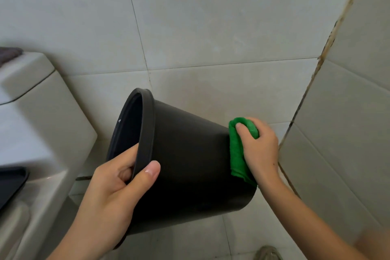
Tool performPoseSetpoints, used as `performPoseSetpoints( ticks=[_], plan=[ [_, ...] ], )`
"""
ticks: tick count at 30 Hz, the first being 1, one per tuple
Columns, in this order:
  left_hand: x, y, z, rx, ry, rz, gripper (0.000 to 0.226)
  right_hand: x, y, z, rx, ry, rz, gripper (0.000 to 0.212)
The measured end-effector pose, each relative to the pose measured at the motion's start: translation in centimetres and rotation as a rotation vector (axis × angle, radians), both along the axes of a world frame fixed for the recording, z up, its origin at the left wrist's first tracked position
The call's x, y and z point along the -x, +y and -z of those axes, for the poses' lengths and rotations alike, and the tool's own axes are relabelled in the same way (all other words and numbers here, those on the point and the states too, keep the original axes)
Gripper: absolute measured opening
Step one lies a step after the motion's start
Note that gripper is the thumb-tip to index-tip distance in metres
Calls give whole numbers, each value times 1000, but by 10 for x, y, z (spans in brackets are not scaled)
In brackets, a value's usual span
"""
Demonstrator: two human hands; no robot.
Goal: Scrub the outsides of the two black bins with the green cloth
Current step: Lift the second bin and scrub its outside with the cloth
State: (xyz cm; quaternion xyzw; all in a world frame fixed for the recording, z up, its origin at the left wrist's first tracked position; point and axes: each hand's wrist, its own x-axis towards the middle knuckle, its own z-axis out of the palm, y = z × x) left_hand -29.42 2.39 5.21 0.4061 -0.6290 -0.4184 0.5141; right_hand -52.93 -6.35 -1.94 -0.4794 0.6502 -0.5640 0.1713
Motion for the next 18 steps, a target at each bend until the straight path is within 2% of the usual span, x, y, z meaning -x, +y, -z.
performPoseSetpoints(
  ticks=[2,5,10,13,15,18],
  plan=[
    [3,-2,-1,-3,41,-46,25,-17,14,-8,121,63,-29,7],
    [9,-6,-1,-1,62,-92,18,-53,39,-15,346,191,-97,27],
    [11,-15,-1,-59,203,-114,21,-91,66,-5,774,511,-305,31],
    [10,-16,-1,-120,259,-109,30,-84,63,-1,853,651,-344,40],
    [10,-16,-1,-142,278,-84,34,-75,60,0,851,667,-317,41],
    [11,-16,-3,-143,289,-92,29,-56,54,-1,834,654,-251,38]
  ],
)
